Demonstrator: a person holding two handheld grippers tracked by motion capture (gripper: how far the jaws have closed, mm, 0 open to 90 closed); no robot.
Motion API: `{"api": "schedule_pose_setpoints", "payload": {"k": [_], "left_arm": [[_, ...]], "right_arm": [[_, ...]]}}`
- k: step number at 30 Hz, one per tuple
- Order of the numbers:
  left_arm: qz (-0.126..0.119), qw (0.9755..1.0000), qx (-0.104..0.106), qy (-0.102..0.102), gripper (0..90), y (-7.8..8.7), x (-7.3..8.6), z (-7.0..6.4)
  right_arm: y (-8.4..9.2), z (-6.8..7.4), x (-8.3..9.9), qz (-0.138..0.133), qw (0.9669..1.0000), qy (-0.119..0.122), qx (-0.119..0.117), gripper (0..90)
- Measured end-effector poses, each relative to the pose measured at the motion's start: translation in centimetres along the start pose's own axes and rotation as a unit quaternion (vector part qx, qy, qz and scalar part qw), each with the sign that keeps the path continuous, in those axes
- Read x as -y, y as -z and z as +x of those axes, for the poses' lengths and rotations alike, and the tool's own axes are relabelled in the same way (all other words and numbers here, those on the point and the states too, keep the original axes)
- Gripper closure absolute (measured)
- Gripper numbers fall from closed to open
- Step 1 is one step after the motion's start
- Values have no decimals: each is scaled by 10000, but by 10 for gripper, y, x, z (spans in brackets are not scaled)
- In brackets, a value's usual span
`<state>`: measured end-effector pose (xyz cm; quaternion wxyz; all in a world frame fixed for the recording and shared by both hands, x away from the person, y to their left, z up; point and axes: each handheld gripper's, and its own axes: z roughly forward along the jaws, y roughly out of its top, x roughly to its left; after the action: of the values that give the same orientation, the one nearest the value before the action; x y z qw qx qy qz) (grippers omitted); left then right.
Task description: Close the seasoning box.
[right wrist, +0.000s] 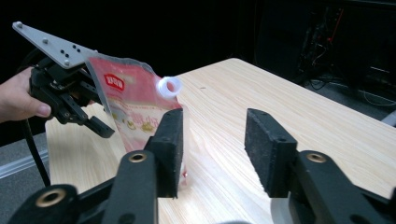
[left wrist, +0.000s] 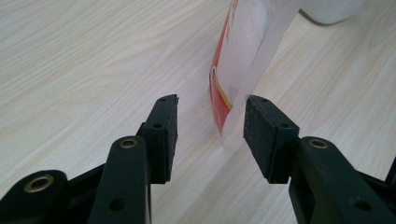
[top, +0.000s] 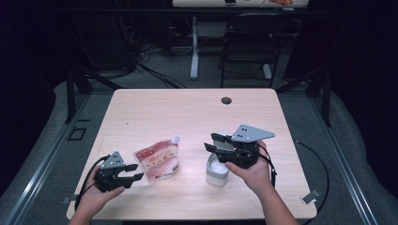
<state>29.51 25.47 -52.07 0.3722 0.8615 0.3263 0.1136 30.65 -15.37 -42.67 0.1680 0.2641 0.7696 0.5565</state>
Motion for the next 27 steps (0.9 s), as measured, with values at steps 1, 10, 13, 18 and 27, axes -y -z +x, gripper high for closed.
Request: {"api": "schedule_pose_setpoints", "payload": {"k": [1,10,13,18,27], "left_arm": [[-30,10000,-16,6,548,0,1,0],[-40,10000,-68,57,548,3,7,1],[-45,9999,-101,83,548,4,7,2],[-41,9998,-150,117,548,4,10,0],[25,9997,-212,139,548,2,15,0]], "right_arm": [[2,-1,1,-3,10000,11,14,601],[22,-12,8,-158,9997,-93,188,750],[31,-18,8,-232,9990,-149,342,807],[45,-32,15,-267,9968,-275,697,881],[46,-59,39,-120,9907,-801,1096,900]]}}
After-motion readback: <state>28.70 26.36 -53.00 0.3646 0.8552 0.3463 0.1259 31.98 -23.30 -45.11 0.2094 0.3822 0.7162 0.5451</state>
